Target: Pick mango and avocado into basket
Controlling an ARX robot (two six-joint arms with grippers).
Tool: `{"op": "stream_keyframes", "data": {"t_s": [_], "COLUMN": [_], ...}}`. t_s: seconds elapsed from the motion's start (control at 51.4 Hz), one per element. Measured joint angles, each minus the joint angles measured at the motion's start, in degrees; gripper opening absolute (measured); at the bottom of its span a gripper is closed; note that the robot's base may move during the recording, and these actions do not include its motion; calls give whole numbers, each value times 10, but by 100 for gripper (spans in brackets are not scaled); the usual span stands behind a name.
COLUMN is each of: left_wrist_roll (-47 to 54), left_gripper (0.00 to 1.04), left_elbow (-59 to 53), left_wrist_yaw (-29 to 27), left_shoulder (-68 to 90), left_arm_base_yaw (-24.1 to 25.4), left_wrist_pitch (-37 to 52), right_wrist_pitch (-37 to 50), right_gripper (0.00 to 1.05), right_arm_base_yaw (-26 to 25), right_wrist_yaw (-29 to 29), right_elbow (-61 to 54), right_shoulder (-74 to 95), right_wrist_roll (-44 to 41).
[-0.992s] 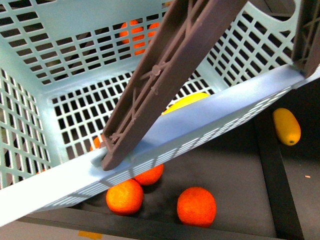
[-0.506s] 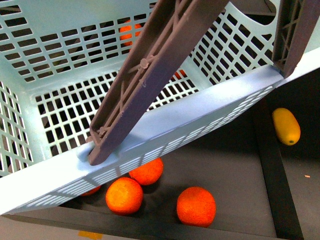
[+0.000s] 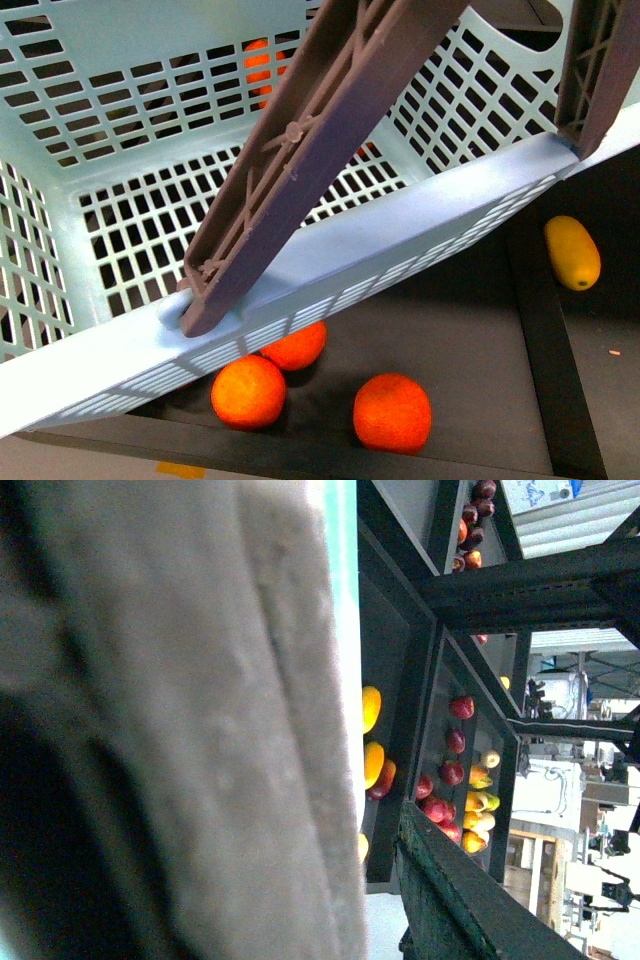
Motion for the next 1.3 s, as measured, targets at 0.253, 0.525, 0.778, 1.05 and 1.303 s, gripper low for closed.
{"op": "stream_keyframes", "data": {"t_s": [0.253,0.525,0.778,1.05,1.303], "left_wrist_roll": [0,-5,0,0,1], "left_gripper": [29,28,28,28,28], "left_elbow": [0,1,1,1,2], "left_wrist_yaw": [0,5,-4,2,-1], "left_shoulder": [0,0,1,1,1], "left_arm_base_yaw": [-3,-5,-1,-1,-1], "left_wrist_pitch": [0,0,0,0,0], "right_wrist_pitch": [0,0,0,0,0], "right_gripper": [96,96,96,96,96], "right_arm_base_yaw": [-1,-1,-1,-1,-1], "right_wrist_yaw": [2,0,0,0,0], "right_elbow": [0,0,-1,-2,-3], "right_shoulder": [0,-2,-3,-2,-2], "right_wrist_roll": [0,0,0,0,0]}}
